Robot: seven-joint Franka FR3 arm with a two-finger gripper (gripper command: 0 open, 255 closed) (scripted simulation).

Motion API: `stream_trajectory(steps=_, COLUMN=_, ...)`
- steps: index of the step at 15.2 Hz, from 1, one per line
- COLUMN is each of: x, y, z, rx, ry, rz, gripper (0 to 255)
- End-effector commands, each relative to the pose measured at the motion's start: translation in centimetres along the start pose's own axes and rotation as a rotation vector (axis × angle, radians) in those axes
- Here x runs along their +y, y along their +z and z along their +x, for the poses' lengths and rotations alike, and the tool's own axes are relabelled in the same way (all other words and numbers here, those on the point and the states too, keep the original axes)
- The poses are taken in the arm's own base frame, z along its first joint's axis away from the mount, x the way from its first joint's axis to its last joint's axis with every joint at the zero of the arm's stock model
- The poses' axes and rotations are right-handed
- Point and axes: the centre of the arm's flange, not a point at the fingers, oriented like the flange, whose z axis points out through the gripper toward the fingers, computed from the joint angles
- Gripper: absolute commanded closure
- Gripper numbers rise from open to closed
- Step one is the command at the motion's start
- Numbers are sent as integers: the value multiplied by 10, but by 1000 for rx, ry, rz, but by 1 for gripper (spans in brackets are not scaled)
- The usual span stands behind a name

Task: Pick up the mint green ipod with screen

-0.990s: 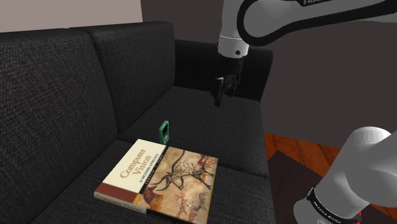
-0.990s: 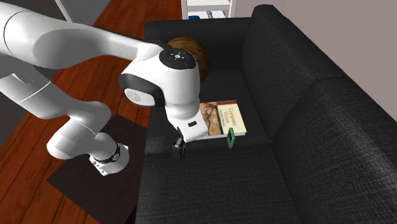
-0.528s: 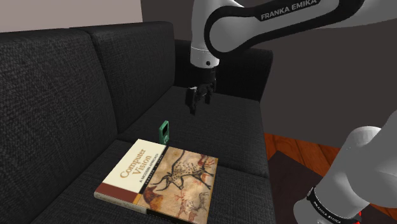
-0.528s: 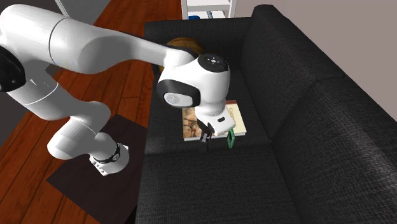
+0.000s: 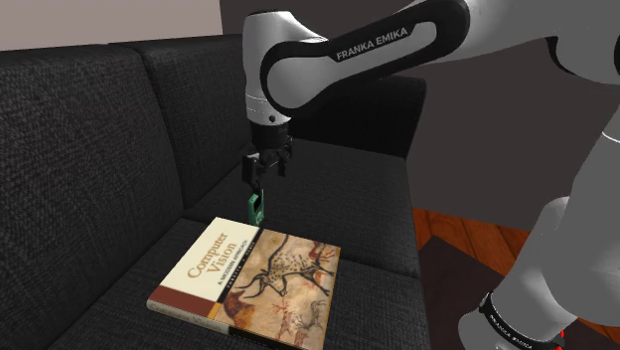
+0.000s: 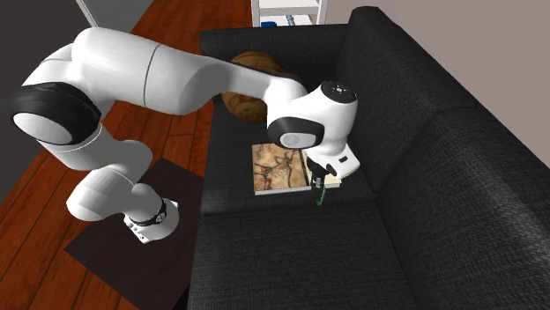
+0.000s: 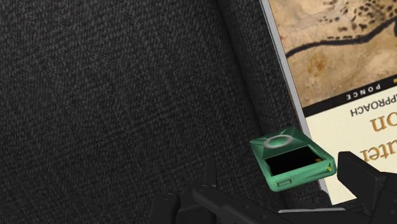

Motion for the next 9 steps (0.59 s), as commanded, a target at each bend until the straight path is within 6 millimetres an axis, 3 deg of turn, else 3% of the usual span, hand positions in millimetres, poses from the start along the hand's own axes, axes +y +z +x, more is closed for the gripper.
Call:
stream_trajectory(steps=1, x=-18, y=10, z=16, rx=2, ry=-15, rz=4, gripper=0)
stream_trajectory(steps=2, x=-27, y=15, z=25, rx=2, ry=-23, rz=6, gripper=0)
stream_trajectory(steps=9, x=-28, y=47, z=26, rx=2, ry=-24, rz=6, gripper=0)
